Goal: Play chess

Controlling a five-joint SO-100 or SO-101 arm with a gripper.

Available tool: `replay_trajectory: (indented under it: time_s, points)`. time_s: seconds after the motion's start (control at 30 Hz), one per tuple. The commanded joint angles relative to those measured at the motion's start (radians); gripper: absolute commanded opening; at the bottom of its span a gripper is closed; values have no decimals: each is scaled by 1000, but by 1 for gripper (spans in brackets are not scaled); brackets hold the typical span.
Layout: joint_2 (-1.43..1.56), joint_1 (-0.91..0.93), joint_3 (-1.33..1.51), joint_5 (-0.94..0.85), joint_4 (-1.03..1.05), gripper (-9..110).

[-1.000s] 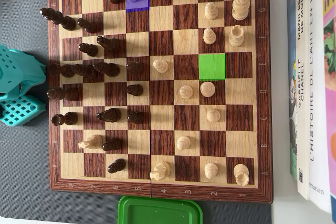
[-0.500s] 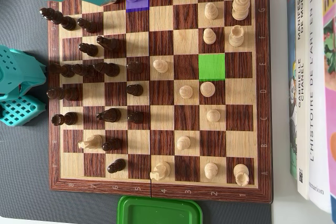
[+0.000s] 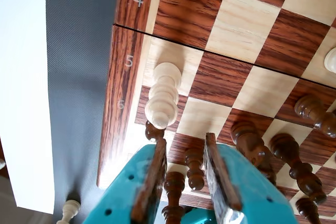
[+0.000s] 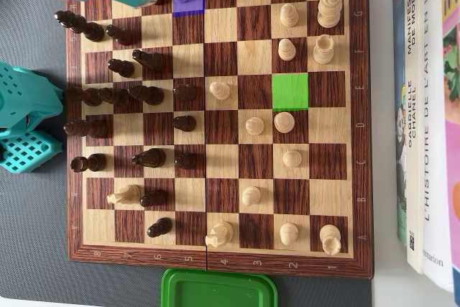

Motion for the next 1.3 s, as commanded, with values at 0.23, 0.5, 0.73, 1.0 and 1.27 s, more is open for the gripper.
replay_trajectory:
  time_s: [0.23,0.5,0.73,1.0,1.27]
  points:
    - [5,-3,-46,12,-44,12]
    - [-14,-26,-49,40,-46,12]
    - [-69,-34,-74,38,-77,12]
    - [-81,-26,-74,38,-78,12]
    - [-138,-26,-110,32,-80,12]
